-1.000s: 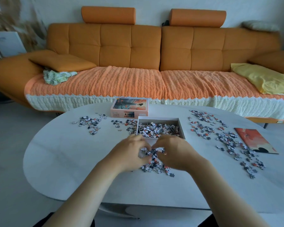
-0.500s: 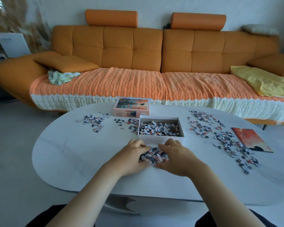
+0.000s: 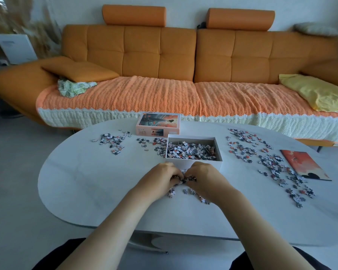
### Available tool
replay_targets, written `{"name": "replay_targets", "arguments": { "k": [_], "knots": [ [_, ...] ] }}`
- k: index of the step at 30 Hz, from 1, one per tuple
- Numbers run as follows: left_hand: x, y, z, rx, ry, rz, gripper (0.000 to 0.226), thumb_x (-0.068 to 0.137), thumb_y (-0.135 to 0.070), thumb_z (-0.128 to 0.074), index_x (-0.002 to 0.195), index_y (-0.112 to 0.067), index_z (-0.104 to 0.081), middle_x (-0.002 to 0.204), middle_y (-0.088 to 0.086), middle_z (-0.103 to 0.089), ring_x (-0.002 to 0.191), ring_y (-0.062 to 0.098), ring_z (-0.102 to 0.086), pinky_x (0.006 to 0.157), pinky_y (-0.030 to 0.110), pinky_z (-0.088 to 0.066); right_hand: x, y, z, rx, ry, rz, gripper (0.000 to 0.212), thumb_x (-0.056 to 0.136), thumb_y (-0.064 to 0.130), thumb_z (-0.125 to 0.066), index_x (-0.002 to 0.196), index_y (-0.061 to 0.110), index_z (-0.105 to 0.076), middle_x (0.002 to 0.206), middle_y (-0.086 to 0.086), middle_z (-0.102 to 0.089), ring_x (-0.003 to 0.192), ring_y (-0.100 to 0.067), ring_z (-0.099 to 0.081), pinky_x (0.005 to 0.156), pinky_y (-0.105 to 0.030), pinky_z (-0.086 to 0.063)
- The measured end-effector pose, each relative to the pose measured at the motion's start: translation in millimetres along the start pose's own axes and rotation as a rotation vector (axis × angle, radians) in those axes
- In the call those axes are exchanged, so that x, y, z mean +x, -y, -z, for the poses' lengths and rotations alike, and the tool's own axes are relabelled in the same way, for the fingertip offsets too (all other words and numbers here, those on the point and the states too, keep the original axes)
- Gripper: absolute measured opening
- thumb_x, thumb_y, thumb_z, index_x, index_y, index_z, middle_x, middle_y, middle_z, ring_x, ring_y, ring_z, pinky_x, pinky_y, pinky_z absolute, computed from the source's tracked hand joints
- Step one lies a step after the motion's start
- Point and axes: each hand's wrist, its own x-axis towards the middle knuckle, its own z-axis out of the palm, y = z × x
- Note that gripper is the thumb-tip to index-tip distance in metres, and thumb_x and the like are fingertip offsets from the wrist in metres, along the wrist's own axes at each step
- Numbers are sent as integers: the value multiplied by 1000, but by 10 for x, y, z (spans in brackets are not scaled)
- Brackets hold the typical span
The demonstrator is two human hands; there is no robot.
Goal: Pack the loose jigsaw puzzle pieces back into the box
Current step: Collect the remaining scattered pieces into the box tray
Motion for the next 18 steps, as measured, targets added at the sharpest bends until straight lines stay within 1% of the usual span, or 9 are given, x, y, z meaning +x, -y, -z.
{"name": "replay_targets", "arguments": {
  "k": [2, 3, 5, 6, 9, 11, 13, 15, 18],
  "knots": [
    [20, 7, 11, -12, -7, 0, 19, 90, -13, -66, 102, -24, -74, 96, -5, -62, 91, 12, -59, 84, 29, -48, 20, -11, -1, 3, -9, 19, 17, 86, 21, -65, 98, 26, -76, 90, 2, -64, 83, -16, -59, 75, -30, -49],
    [32, 12, 18, -20, -11, 2, 18, 89, -12, -67, 101, -23, -75, 95, -6, -62, 90, 11, -59, 84, 28, -48, 26, -15, 4, 14, -17, 34, 19, 85, 18, -64, 97, 25, -77, 89, 2, -67, 81, -15, -59, 73, -25, -48],
    [53, 10, 42, -42, -25, 8, 17, 87, -10, -68, 97, -22, -75, 93, -7, -62, 85, 9, -58, 81, 27, -48, 37, -21, 29, 45, -24, 51, 22, 84, 12, -63, 94, 24, -78, 85, 6, -70, 76, -11, -56, 66, -14, -41],
    [67, 1, 61, -61, -36, 12, 16, 87, -9, -69, 96, -22, -75, 92, -8, -61, 83, 8, -58, 79, 26, -48, 43, -22, 56, 71, -33, 55, 22, 83, 11, -63, 93, 23, -78, 81, 8, -69, 72, -9, -55, 62, -11, -38],
    [145, -40, 148, -141, -105, 24, 14, 88, -10, -68, 93, -22, -74, 89, -11, -60, 79, 7, -58, 72, 24, -48, 71, -37, 189, 143, -117, 56, 18, 83, 11, -67, 90, 24, -78, 74, 8, -65, 64, -9, -56, 58, -18, -42],
    [238, -70, 219, -192, -177, 34, 12, 88, -14, -69, 93, -23, -74, 87, -13, -61, 79, 2, -58, 70, 18, -47, 121, -67, 284, 175, -206, 58, 15, 84, 14, -70, 92, 24, -78, 79, 6, -67, 69, -9, -59, 64, -20, -48],
    [351, -88, 272, -214, -256, 14, 11, 88, -14, -70, 92, -23, -74, 87, -13, -62, 80, -1, -56, 69, 11, -43, 195, -106, 339, 193, -309, 75, 16, 83, 12, -72, 94, 22, -78, 83, 6, -68, 72, -8, -60, 69, -20, -50],
    [463, -88, 290, -210, -321, -4, 13, 87, -12, -69, 92, -23, -74, 89, -12, -64, 80, 0, -57, 70, 11, -42, 291, -152, 350, 194, -387, 88, 17, 82, 9, -73, 94, 20, -78, 84, 3, -68, 73, -10, -60, 69, -15, -48],
    [615, -45, 245, -198, -365, -8, 17, 87, -9, -69, 94, -23, -74, 93, -7, -66, 82, 5, -59, 71, 14, -45, 427, -213, 315, 185, -414, 64, 20, 84, 5, -69, 97, 17, -77, 84, 0, -66, 69, -10, -55, 66, -5, -40]
  ]
}}
